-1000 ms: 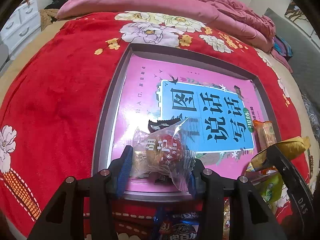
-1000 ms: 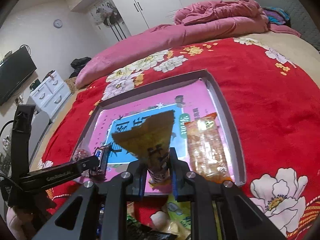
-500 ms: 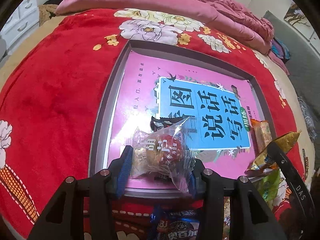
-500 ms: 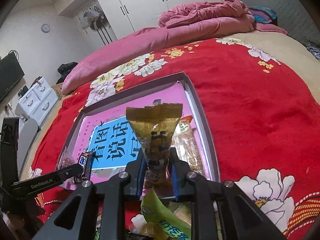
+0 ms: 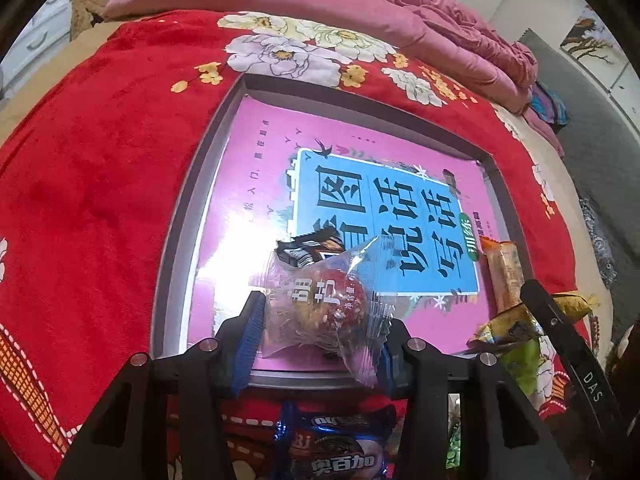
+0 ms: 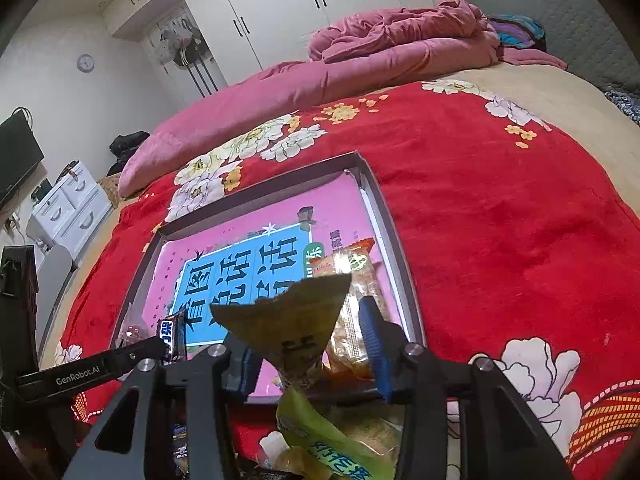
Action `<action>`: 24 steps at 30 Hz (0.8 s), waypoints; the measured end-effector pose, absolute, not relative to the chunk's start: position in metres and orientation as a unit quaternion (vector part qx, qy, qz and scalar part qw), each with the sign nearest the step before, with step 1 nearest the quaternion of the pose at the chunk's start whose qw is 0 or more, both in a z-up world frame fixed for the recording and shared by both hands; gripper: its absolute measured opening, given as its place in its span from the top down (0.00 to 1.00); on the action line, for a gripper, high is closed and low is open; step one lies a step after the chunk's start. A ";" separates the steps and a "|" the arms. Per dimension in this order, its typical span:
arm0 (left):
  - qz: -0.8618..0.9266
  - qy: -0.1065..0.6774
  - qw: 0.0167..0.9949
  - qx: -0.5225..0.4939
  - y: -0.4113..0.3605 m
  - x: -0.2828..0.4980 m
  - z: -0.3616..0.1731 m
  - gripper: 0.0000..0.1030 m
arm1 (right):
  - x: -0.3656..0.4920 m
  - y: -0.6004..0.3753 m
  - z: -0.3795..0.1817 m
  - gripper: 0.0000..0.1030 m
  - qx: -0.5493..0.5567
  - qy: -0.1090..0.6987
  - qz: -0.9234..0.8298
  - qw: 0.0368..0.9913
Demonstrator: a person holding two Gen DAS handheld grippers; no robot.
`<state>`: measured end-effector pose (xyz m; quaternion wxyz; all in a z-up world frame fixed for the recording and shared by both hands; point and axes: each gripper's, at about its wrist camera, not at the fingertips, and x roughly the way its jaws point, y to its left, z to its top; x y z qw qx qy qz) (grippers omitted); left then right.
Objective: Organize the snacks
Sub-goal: 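Lower the pastry bag into the tray with the left tool while the right tool lowers the yellow snack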
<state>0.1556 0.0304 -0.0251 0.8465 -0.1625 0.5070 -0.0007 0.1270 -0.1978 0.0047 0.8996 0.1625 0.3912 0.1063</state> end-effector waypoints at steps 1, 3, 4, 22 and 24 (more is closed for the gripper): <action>-0.002 0.506 0.847 -0.162 0.030 0.155 -0.025 0.51 | 0.127 -0.197 0.005 0.49 0.159 0.390 0.107 0.901; -0.003 0.506 0.847 -0.165 0.030 0.155 -0.025 0.51 | 0.126 -0.195 0.007 0.49 0.153 0.388 0.107 0.903; -0.005 0.505 0.847 -0.168 0.031 0.155 -0.025 0.51 | 0.125 -0.193 0.008 0.49 0.148 0.387 0.108 0.904; -0.026 0.480 0.863 -0.153 0.022 0.148 -0.016 0.28 | 0.119 -0.205 0.016 0.33 0.136 0.363 0.079 0.918; -0.026 0.478 0.864 -0.152 0.022 0.148 -0.016 0.28 | 0.119 -0.206 0.018 0.30 0.140 0.359 0.078 0.920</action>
